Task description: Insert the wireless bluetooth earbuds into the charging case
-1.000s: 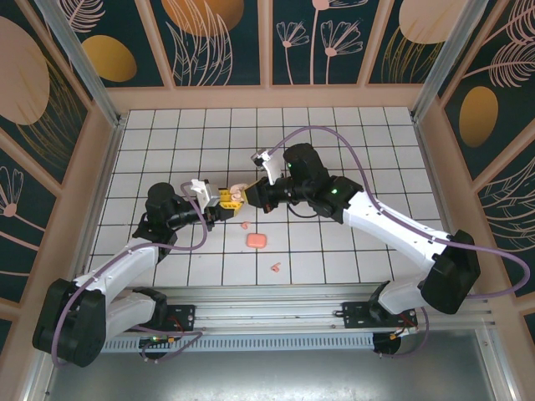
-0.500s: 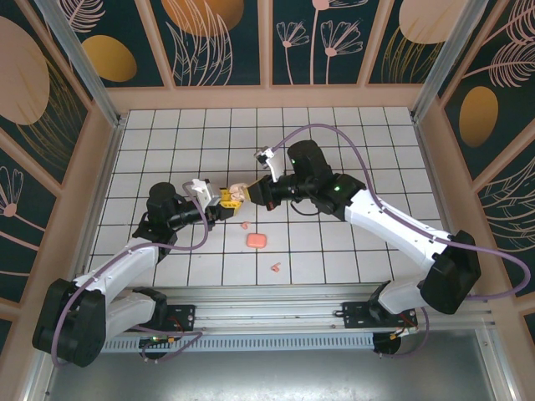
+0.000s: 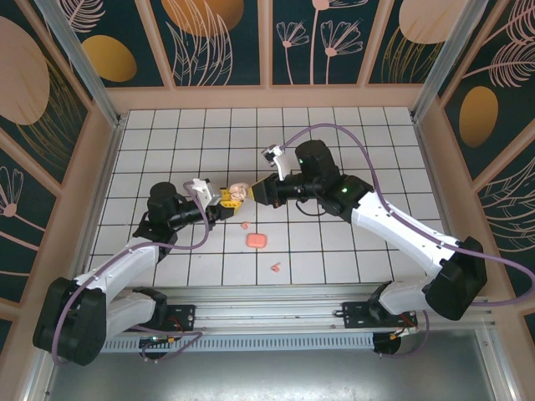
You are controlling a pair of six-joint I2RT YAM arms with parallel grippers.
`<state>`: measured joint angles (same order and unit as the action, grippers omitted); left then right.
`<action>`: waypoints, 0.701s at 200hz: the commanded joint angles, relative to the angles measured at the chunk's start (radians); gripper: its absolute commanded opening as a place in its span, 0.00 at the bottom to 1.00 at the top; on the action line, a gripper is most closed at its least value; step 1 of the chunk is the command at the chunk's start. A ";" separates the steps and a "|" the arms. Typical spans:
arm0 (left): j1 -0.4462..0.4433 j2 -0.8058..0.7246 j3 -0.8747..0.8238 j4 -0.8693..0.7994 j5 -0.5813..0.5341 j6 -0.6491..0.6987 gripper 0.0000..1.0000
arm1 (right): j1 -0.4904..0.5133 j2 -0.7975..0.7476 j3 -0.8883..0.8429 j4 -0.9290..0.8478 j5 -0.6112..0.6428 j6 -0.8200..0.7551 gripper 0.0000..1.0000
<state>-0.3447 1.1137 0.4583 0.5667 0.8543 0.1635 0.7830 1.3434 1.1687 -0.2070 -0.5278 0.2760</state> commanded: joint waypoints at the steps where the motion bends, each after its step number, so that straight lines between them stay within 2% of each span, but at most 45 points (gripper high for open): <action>1: -0.005 0.006 0.028 0.030 0.007 -0.015 0.18 | 0.026 0.000 0.016 0.003 0.052 0.006 0.27; 65: -0.004 0.002 0.027 0.037 0.011 -0.017 0.17 | 0.082 0.081 0.094 -0.081 0.174 -0.038 0.39; 119: -0.005 -0.007 0.026 0.039 0.012 -0.018 0.17 | 0.102 0.116 0.118 -0.106 0.233 -0.052 0.40; 140: -0.003 -0.008 0.025 0.042 0.012 -0.020 0.17 | 0.105 0.124 0.121 -0.110 0.245 -0.057 0.36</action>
<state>-0.3443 1.1156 0.4583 0.5716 0.8471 0.1532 0.8787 1.4494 1.2579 -0.2958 -0.3309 0.2409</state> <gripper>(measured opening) 0.192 0.385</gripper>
